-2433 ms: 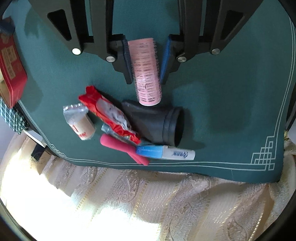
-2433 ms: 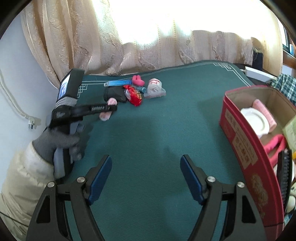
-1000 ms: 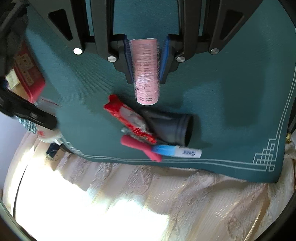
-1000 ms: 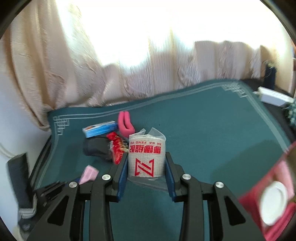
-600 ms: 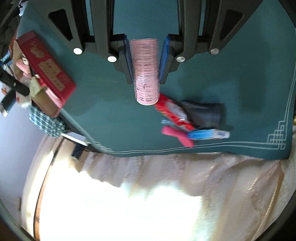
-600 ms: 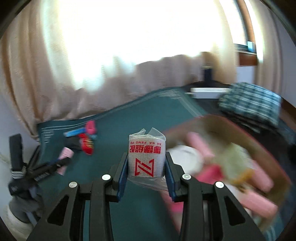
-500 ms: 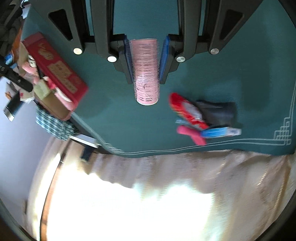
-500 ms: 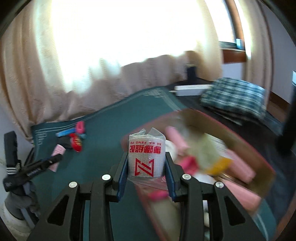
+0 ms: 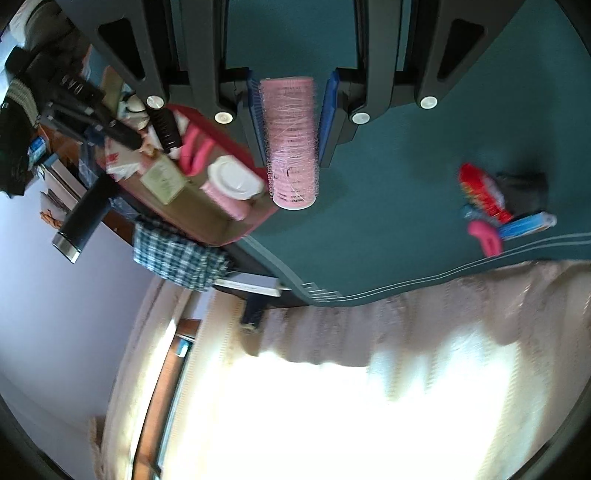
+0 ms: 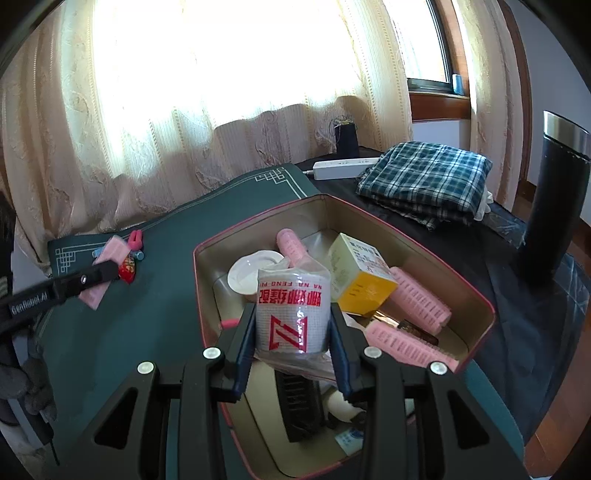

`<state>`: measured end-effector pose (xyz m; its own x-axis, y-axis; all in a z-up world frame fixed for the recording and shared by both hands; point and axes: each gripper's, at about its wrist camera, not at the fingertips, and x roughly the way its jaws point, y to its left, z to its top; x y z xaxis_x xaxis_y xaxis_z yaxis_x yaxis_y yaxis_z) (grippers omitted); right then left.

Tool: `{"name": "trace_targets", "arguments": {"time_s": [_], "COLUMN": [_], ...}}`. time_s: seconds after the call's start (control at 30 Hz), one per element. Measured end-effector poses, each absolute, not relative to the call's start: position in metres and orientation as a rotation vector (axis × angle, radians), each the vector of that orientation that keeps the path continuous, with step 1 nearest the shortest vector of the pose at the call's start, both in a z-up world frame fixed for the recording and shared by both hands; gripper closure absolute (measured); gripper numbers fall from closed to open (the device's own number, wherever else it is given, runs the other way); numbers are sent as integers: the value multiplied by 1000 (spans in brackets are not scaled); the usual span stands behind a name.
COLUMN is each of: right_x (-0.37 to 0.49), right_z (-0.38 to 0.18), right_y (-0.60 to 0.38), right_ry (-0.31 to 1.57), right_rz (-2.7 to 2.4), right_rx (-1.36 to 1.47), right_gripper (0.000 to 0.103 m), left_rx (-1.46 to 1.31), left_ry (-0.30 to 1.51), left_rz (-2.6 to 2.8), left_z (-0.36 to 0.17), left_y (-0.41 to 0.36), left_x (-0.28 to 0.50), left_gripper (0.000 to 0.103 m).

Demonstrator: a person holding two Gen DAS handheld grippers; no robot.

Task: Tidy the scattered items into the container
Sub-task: 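Carry the roller and tape roll into the red tin and release them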

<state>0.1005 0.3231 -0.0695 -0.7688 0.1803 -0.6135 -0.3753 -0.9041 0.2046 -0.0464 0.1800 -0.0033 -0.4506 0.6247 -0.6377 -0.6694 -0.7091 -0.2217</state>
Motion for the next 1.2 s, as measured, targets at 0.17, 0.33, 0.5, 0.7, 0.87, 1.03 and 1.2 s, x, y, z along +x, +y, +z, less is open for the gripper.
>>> {"name": "trace_targets", "arguments": {"time_s": [0.17,0.33,0.5,0.7,0.87,1.03,1.2], "right_x": [113,127,133,141,152,156,159], "right_z": [-72,-70,-66,-60,-50,-45,-41], "right_y": [329,338,341,342,342,336,332], "right_ry": [447,457,462,487,485,478,482], "right_rz": [2662,2662,2663,2674,2673,2688,2698], "right_rx": [-879,-869,-850,-812,-743,-734,-724], "right_gripper": [63,62,62,49,30,30,29], "left_rx": [-900,-900,-909,-916,-938,-938,-933], "left_ry": [94,118,138,149,106,68,54], "left_rz": [2102,2026,1978,1950,1964,1996,2020], "left_z": [0,-4,-10,-13,-13,-7,-1], "left_y": [222,267,296,312,311,298,285], "left_x": [-33,-21,-13,-8,-12,-15,-16], "left_gripper": [75,75,75,73,36,35,35]}}
